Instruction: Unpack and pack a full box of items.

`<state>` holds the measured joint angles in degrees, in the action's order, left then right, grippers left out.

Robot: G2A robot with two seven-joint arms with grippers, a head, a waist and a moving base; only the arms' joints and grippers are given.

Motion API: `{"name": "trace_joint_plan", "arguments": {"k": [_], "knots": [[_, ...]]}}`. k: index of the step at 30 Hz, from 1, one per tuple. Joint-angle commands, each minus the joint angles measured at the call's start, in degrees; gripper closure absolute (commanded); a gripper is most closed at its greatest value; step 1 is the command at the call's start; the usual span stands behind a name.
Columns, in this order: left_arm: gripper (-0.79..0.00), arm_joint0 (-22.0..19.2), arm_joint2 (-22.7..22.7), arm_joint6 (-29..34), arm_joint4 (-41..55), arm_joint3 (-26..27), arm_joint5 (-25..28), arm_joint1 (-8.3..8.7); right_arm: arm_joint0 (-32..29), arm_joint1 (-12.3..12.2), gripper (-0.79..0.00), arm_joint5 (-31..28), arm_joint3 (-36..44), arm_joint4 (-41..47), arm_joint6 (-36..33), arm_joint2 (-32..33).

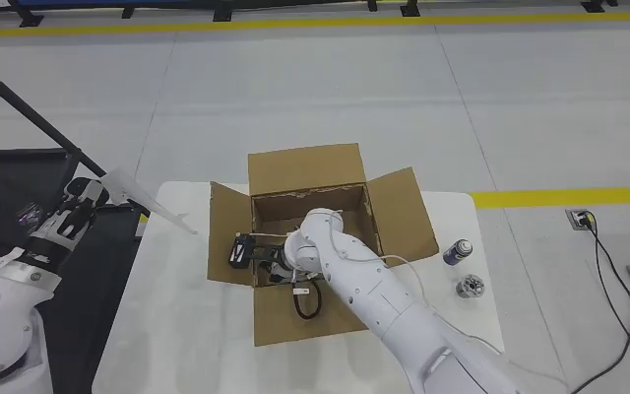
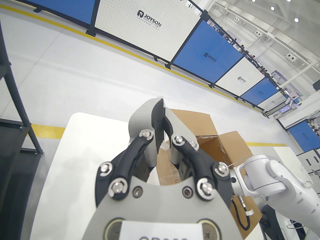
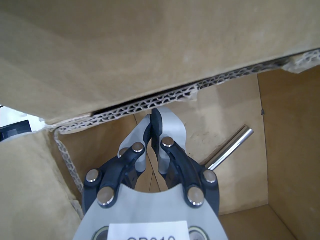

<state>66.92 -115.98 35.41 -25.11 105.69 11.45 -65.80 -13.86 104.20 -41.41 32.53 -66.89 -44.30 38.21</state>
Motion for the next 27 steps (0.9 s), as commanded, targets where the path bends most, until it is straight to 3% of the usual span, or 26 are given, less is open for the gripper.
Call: {"name": "trace_joint_plan", "arguments": {"k": [1, 6, 11, 17, 27], "knots": [[0.000, 0.00, 0.00, 0.00, 0.00, 0.00, 0.00, 0.00, -0.10, 0.20, 0.000, 0.41, 0.58, 0.23, -0.46, -0.17], [0.000, 0.00, 0.00, 0.00, 0.00, 0.00, 0.00, 0.00, 0.01, 1.03, 0.000, 1.46, 1.57, 1.22, -1.72, -0.80], [0.000, 0.00, 0.00, 0.00, 0.00, 0.00, 0.00, 0.00, 0.51, 2.38, 0.000, 6.52, 1.25, 2.89, -1.64, -1.09], [0.000, 0.00, 0.00, 0.00, 0.00, 0.00, 0.00, 0.00, 3.16, 3.48, 0.000, 10.40, -3.28, 3.77, -3.76, -0.88], [0.000, 0.00, 0.00, 0.00, 0.00, 0.00, 0.00, 0.00, 5.95, 1.11, 0.000, 11.30, -7.39, -1.25, -7.55, 0.50]]}}
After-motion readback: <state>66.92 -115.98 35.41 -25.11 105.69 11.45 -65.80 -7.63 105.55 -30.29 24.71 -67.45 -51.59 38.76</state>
